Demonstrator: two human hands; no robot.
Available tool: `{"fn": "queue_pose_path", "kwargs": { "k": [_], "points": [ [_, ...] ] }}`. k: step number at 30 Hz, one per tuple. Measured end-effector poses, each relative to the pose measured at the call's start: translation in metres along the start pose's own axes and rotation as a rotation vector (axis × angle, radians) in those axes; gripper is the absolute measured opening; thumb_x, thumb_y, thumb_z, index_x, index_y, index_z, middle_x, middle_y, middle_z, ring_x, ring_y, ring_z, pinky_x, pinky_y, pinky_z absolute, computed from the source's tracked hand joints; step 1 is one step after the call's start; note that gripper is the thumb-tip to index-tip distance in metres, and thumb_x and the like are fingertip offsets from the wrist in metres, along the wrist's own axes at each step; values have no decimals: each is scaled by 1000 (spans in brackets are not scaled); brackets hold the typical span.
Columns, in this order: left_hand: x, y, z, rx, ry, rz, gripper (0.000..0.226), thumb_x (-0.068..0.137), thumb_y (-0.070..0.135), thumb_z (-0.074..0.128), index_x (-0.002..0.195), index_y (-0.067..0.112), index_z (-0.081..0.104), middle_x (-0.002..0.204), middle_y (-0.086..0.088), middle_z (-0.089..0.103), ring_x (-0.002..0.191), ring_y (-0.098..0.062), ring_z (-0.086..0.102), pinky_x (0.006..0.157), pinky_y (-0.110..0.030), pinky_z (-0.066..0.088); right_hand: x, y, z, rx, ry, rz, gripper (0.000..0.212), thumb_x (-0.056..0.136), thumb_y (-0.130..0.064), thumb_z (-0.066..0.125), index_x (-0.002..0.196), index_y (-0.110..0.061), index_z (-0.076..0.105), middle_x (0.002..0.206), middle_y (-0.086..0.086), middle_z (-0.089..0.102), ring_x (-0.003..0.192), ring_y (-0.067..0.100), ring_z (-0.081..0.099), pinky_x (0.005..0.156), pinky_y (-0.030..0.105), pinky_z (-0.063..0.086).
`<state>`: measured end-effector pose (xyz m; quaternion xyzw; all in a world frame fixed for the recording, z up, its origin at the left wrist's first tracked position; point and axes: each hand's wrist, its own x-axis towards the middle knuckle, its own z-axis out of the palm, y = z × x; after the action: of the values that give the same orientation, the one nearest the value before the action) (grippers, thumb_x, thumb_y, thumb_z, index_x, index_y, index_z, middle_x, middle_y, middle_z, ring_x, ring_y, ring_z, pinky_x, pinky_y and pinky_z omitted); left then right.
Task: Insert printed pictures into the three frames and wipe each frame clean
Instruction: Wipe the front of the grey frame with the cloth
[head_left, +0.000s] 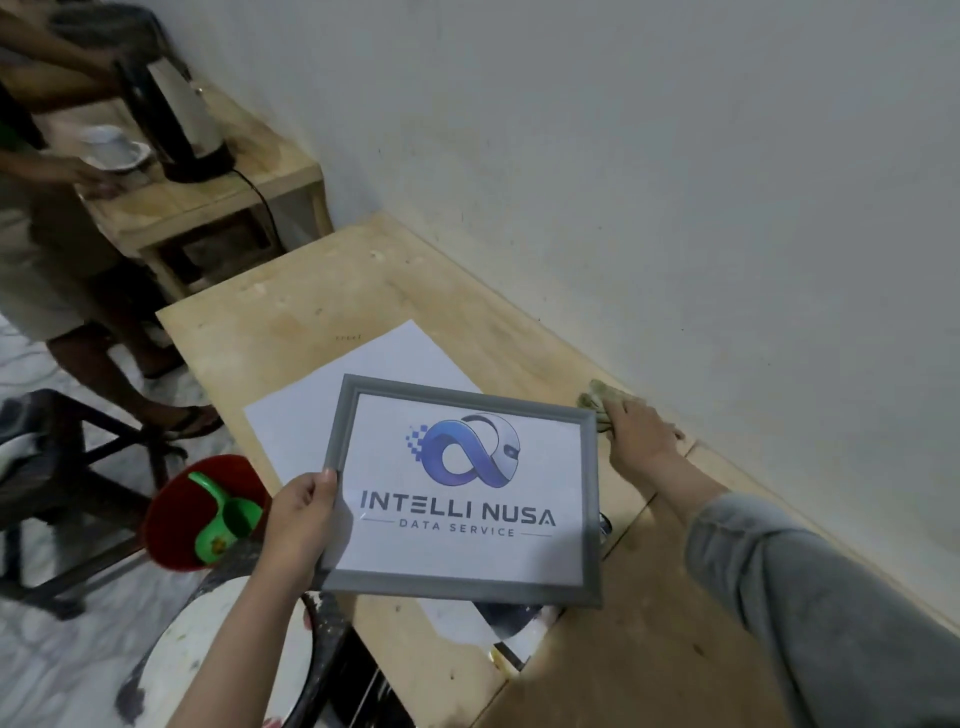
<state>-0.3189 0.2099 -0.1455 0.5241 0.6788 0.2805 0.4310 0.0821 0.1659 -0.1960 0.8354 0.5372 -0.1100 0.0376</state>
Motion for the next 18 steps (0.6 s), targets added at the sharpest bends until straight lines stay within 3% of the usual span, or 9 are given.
{"fn": "queue_pose_path", "kwargs": {
  "k": [5,8,12,15,18],
  "points": [
    [6,-1,4,-4,1,-22,48,98,34,44,93,-13,55,81,-17,54,72,-24,49,64,-34,35,8,6,4,19,96,16,55,82,3,44,130,-24,48,119,10,57,105,30,53,71,36,49],
    [3,4,7,-27,-7,-21,47,99,33,44,89,-12,54,79,-16,52,71,-23,46,63,-33,34,5,10,-13,299,174,61,53,79,2,45,124,-22,55,108,10,66,97,31,60,68,29,45],
    [-5,14,10,-59,-20,-1,41,99,32,44,78,-3,50,73,-16,44,67,-22,42,60,-33,31,-23,4,-51,613,435,93,48,83,2,46,126,-15,58,109,11,68,98,30,62,70,26,41],
    [-13,27,16,-43,-30,49,38,99,30,43,74,1,48,67,-11,43,62,-22,39,55,-32,27,-50,2,-69,558,584,-55,52,79,7,47,127,-11,57,114,13,66,102,33,60,77,32,46],
    [-30,44,25,-35,-60,122,38,100,28,41,74,0,48,66,-11,43,61,-23,40,54,-32,27,-79,10,-64,308,689,-318,56,69,12,55,123,-5,59,119,16,64,102,36,63,83,46,52]
  ]
}}
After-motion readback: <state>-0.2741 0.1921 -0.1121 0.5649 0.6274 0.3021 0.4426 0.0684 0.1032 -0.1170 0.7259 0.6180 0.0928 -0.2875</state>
